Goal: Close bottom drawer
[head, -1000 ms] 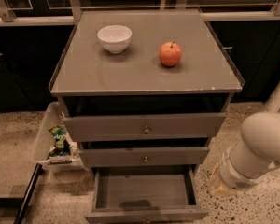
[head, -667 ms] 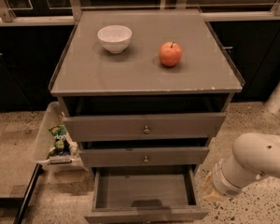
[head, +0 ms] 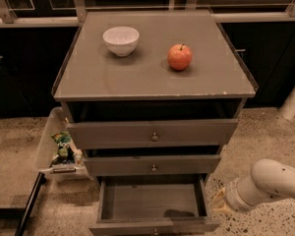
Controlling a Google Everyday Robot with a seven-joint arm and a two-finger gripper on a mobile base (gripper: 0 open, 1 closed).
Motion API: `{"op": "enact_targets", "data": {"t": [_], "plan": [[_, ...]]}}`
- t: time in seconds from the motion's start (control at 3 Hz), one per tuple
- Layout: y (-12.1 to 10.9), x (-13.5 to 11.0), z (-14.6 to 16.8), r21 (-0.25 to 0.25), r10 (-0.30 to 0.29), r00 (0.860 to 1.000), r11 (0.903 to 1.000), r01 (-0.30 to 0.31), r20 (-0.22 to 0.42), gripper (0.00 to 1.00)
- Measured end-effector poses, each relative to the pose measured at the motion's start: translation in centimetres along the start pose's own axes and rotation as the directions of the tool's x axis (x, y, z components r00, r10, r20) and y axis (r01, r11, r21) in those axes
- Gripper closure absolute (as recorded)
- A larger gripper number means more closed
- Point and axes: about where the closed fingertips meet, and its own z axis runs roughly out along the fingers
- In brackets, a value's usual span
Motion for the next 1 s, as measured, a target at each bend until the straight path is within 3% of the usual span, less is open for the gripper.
{"op": "enact_targets", "data": {"t": [0.33, 0.67, 1.0], "plan": [[0.0, 0.0, 0.0, 0.000, 0.000, 1.000, 1.0000, 0.000, 0.000, 1.00], [0.2, 0.2, 2.0, -0.005, 0.007, 1.000, 1.0000, -0.007, 0.006, 1.00], [0.2, 0.5, 7.0, 0.016, 0.006, 1.000, 0.9999, -0.006, 0.029, 1.00]]}}
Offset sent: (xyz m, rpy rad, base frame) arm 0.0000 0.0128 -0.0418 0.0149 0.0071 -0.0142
